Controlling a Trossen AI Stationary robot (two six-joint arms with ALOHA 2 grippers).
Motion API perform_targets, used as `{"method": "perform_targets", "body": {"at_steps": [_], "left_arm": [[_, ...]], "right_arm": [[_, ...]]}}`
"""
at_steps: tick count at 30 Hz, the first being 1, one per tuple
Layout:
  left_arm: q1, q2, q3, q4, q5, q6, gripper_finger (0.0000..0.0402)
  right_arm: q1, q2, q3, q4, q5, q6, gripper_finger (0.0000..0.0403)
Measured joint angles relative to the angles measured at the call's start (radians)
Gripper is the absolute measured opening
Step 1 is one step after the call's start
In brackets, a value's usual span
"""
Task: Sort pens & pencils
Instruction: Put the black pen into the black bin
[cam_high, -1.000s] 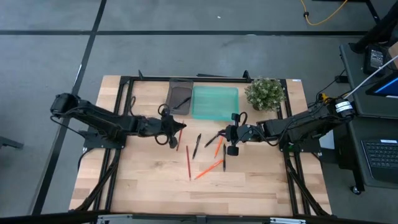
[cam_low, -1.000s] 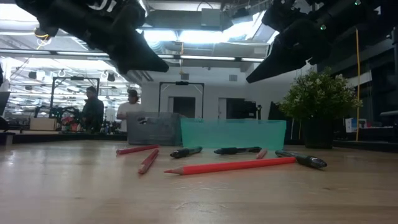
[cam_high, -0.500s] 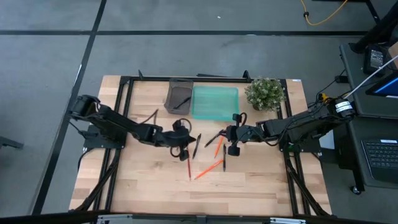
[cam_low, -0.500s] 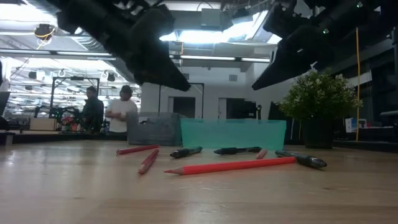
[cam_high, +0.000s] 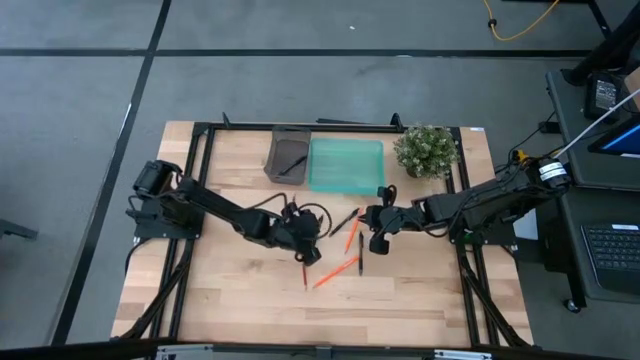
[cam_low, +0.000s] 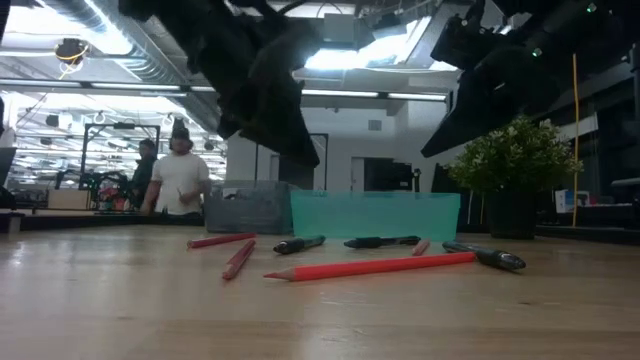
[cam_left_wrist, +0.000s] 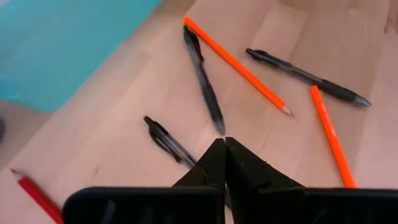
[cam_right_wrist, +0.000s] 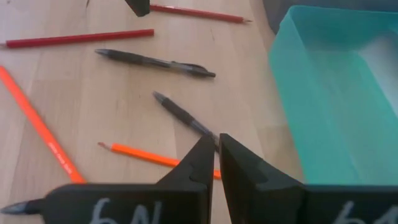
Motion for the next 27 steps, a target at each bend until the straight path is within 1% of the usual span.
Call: {"method": "perform_targets", "body": {"at_steps": [5,7,10,12,15,23,27], "left_arm": [[0.002,0.050,0.095,-0.147,0.001,-0.105,0.0000],[0.011,0.053,0.110,-0.198,0.009,-0.134,0.0000],[0.024,0.057,0.111,-0.203,0.049,-0.137,0.0001],[0.030,0.057,0.111,-0.201,0.057,-0.136,0.0006],[0.033,0.057,0.111,-0.206,0.060,-0.129,0.0025],[0.035,0.057,0.111,-0.205,0.083,-0.133,0.0098],[0.052,0.056,0.111,-0.205,0.084,-0.160,0.0113]], "right_arm": [[0.009,0.000,0.000,-0.006,0.000,0.024,0.0029],[0.009,0.000,0.000,-0.010,0.000,0.025,0.0029],[0.013,0.000,0.000,-0.016,0.000,0.027,0.0029],[0.016,0.000,0.000,-0.016,0.000,0.026,0.0029],[0.018,0.000,0.000,-0.019,0.000,0.025,0.0029],[0.018,0.000,0.000,-0.027,0.000,0.023,0.0029],[0.018,0.000,0.000,-0.027,0.000,0.023,0.0029]]}}
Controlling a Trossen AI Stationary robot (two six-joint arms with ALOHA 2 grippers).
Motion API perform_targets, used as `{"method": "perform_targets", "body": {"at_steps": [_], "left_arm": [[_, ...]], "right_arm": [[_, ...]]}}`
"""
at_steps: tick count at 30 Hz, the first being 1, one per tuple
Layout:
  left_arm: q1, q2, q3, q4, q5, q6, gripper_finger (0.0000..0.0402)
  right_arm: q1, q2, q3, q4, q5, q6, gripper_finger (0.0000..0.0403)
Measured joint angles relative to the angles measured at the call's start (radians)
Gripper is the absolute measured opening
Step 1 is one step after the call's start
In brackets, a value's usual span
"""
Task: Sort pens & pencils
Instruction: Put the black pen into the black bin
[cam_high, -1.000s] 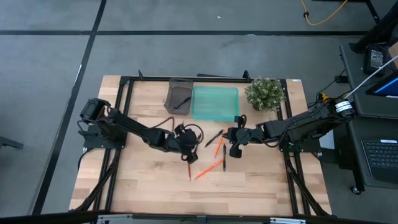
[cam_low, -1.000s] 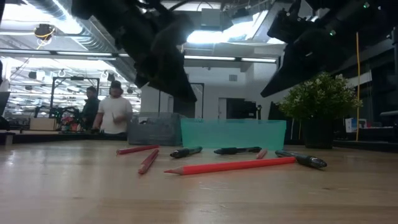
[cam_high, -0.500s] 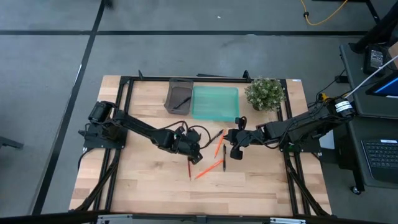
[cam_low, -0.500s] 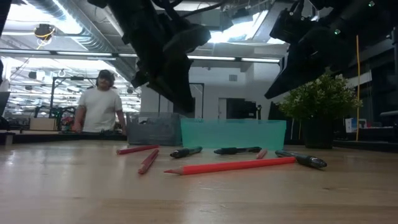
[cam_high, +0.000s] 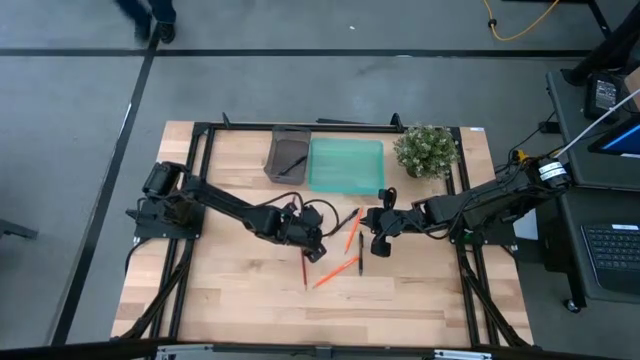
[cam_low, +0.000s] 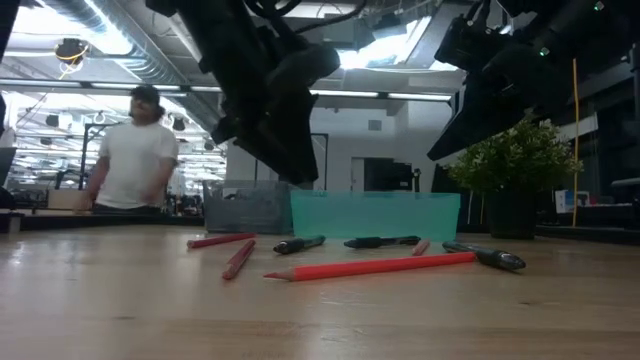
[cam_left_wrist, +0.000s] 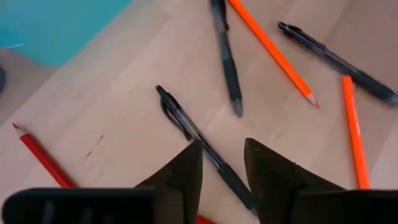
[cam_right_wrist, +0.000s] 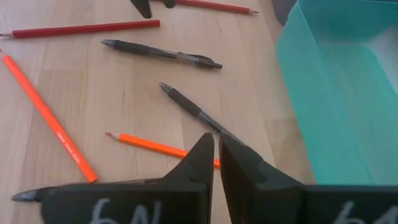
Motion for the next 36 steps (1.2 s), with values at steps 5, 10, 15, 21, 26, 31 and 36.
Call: {"method": "perform_targets", "body": {"at_steps": [5,10,15,21,26,31,36], "left_arm": [[0.019,0.026,0.000,0.004,0.014,-0.025,0.0113],[0.040,0.076,0.000,0.004,0.061,-0.047,0.0114],[0.060,0.108,0.000,0.017,0.131,-0.078,0.0113],[0.061,0.125,0.000,0.030,0.176,-0.102,0.0114],[0.061,0.142,0.002,0.046,0.214,-0.122,0.0113],[0.062,0.176,0.005,0.053,0.243,-0.130,0.0112],[0.063,0.199,0.013,0.013,0.269,-0.129,0.0112]], "right_arm": [[0.000,0.000,0.000,0.000,0.000,0.000,0.0029],[0.000,0.000,0.000,-0.001,0.000,0.000,0.0029],[0.000,0.000,0.000,-0.002,0.000,-0.001,0.0029],[0.000,0.000,0.001,-0.008,0.000,-0.003,0.0029],[0.000,0.000,0.001,-0.009,0.000,-0.004,0.0029],[0.000,-0.001,0.001,-0.008,0.000,-0.003,0.0029],[0.000,-0.001,0.001,-0.013,0.000,-0.001,0.0029]]}}
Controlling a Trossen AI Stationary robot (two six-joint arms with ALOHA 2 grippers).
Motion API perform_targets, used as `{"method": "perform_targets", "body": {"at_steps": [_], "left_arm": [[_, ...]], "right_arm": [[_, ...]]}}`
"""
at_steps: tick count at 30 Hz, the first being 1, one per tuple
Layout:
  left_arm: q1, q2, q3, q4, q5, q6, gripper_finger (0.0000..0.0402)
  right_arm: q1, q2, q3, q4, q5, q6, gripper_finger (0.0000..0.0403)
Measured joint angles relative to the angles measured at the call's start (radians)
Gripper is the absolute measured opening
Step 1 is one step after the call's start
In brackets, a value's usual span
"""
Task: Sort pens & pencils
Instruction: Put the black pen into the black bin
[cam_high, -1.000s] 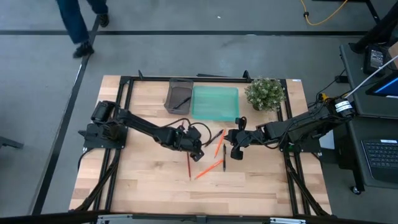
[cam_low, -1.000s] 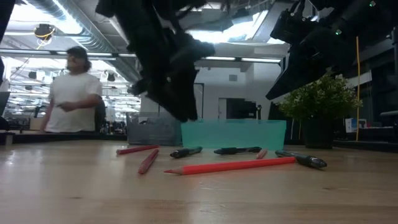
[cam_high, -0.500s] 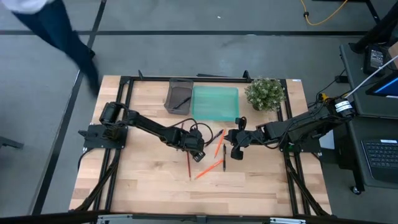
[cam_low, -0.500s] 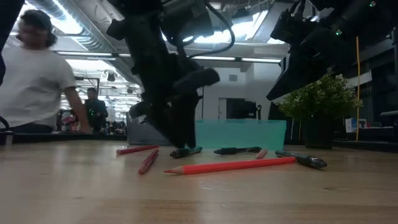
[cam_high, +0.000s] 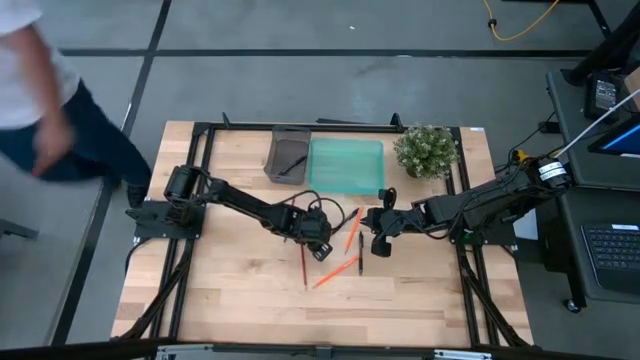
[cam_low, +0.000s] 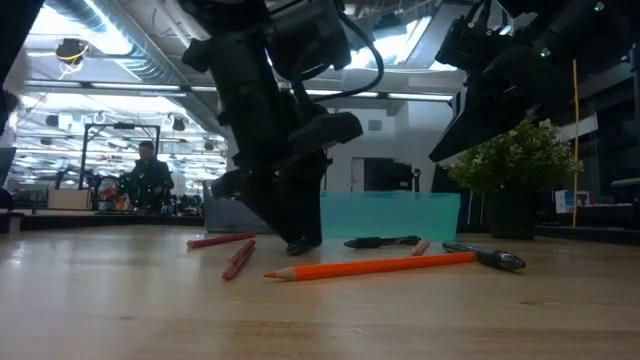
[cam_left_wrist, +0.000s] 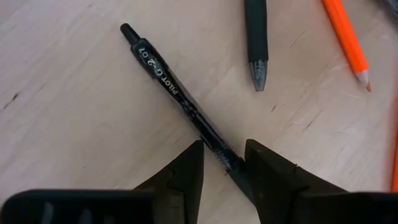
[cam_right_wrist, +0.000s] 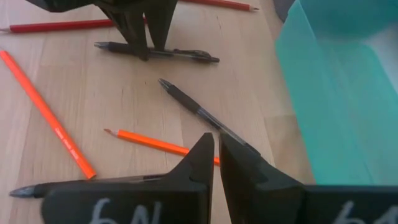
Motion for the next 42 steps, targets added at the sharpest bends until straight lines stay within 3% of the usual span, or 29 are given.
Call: {"method": "perform_targets", "body": {"at_steps": [8,16,30,42], "left_arm": [[-0.004,0.001,0.001,-0.013,-0.009,0.033,0.0104],[-0.021,0.004,0.000,-0.033,-0.076,0.149,0.0020],[-0.062,0.005,0.007,-0.030,-0.202,0.287,0.0020],[-0.078,-0.070,0.056,-0.208,-0.289,0.350,0.0019]], "right_arm": [[0.000,0.000,0.000,0.000,0.000,0.001,0.0029],[0.000,0.000,0.000,0.000,-0.007,0.001,0.0029],[0.000,0.000,0.000,0.000,-0.008,0.003,0.0029],[0.000,0.000,0.000,0.000,-0.008,0.014,0.0029]]}}
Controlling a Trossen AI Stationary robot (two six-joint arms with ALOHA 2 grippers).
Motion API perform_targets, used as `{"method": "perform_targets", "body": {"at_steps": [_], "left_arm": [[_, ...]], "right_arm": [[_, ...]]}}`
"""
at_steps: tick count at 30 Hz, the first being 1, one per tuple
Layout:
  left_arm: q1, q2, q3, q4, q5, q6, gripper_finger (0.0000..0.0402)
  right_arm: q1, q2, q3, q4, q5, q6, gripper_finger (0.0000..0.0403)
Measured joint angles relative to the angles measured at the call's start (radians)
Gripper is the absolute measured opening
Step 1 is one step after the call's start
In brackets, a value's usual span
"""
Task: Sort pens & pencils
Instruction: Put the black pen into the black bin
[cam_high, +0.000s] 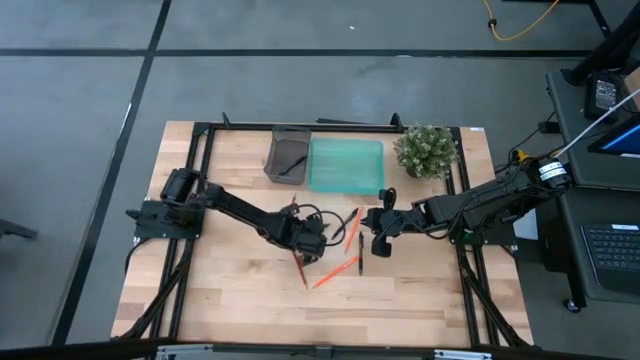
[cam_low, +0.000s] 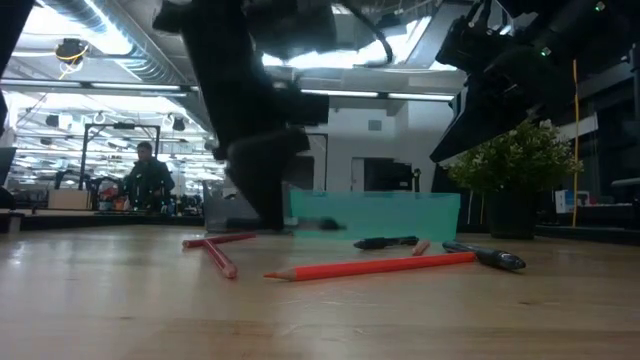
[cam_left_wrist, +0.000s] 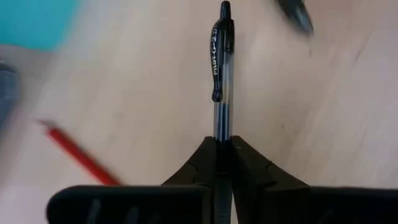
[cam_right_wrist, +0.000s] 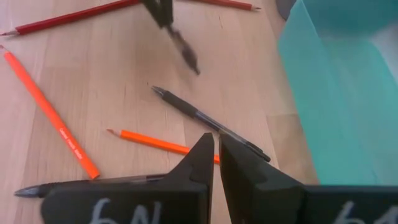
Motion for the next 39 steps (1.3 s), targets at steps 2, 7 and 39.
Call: {"method": "perform_targets", "body": {"at_steps": [2,7,39], "left_arm": [[-0.011,-0.018,0.001,-0.010,-0.023,0.001,0.0019],[-0.044,-0.083,0.003,-0.009,-0.062,0.001,0.0019],[-0.098,-0.598,-0.642,0.829,-0.042,0.265,0.0018]], "right_arm": [[0.000,0.000,0.000,-0.008,0.000,0.007,0.0029],[0.000,0.000,0.000,-0.014,0.005,0.007,0.0029],[0.000,0.000,0.000,0.006,0.008,0.011,0.0029]]}}
